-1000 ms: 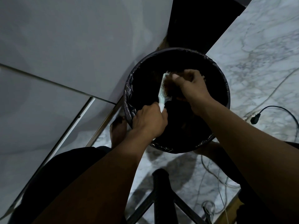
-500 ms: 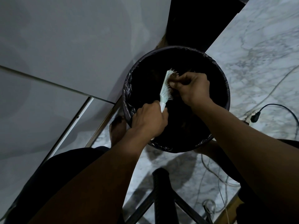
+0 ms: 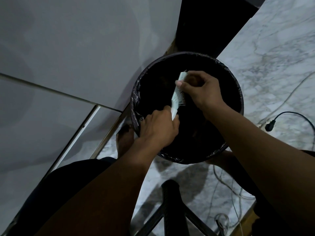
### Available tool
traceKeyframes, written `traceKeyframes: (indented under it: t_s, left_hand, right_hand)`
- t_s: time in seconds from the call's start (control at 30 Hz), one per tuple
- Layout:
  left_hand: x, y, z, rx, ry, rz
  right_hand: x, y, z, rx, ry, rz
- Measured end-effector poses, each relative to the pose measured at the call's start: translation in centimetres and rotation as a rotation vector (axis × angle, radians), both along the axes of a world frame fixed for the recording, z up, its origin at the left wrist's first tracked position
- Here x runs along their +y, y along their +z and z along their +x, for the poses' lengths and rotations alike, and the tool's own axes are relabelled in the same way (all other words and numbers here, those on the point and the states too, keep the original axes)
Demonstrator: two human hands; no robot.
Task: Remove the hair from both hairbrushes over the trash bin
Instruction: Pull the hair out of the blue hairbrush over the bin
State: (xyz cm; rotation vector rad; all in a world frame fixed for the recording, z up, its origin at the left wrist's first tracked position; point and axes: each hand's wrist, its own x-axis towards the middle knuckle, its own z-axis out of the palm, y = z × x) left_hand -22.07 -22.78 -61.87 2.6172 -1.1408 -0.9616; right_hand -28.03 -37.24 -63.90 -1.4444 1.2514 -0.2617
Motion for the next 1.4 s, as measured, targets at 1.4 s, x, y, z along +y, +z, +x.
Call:
traceKeyframes:
  t_s: [1.4]
  left_hand:
    - [0.2,-1.6,1.9,0.028,0.223,-0.019]
  right_hand:
    - [-1.5,1.2,-0.4,0.408,0.260,0.177]
